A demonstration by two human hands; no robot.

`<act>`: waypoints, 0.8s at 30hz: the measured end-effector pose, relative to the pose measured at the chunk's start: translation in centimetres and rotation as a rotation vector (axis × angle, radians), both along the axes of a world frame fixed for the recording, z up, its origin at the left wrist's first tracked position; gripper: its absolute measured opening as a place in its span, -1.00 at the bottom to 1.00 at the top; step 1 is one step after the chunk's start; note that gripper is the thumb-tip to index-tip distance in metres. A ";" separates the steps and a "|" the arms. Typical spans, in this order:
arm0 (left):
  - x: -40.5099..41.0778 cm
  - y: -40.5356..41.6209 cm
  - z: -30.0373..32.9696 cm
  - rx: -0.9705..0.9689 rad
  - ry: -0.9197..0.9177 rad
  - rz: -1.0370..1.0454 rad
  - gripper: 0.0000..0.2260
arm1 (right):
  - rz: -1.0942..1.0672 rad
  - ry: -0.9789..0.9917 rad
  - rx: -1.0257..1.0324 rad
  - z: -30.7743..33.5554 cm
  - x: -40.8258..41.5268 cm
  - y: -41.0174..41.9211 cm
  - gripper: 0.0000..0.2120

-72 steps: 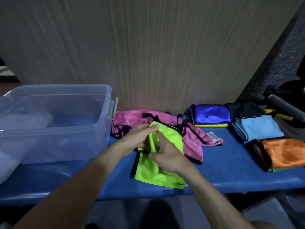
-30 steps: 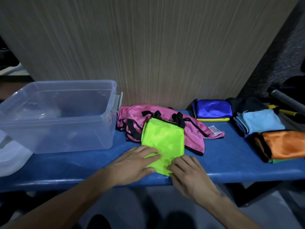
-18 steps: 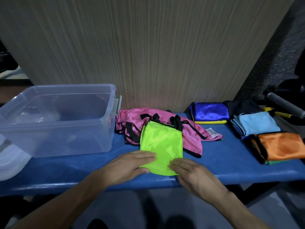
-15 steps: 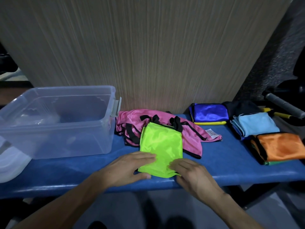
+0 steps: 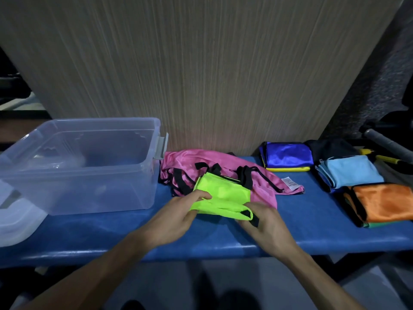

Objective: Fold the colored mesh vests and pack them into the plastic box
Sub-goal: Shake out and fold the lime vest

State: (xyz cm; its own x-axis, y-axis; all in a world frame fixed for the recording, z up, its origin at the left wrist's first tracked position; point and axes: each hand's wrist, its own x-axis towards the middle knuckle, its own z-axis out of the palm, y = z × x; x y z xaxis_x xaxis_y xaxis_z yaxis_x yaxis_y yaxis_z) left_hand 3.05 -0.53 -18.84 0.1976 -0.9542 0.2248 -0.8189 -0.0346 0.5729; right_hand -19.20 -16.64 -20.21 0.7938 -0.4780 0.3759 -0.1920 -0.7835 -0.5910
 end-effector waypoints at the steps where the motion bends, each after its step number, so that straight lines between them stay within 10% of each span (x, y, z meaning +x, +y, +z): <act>1: -0.2 0.0 0.8 -0.029 0.012 0.013 -0.54 | -0.022 -0.032 0.028 0.6 -0.1 0.0 -0.81; 10: -2.5 -2.6 11.0 -0.547 0.302 0.065 -0.56 | -0.057 -0.542 0.454 9.6 0.6 1.0 -0.93; 18: 4.1 -11.5 2.9 -0.147 0.433 0.318 -0.67 | -0.208 -0.134 0.790 1.8 4.1 -3.9 -0.54; 24: 4.9 -12.0 1.1 0.159 0.034 0.458 -0.54 | -0.255 0.060 0.493 0.4 2.8 -4.1 -0.45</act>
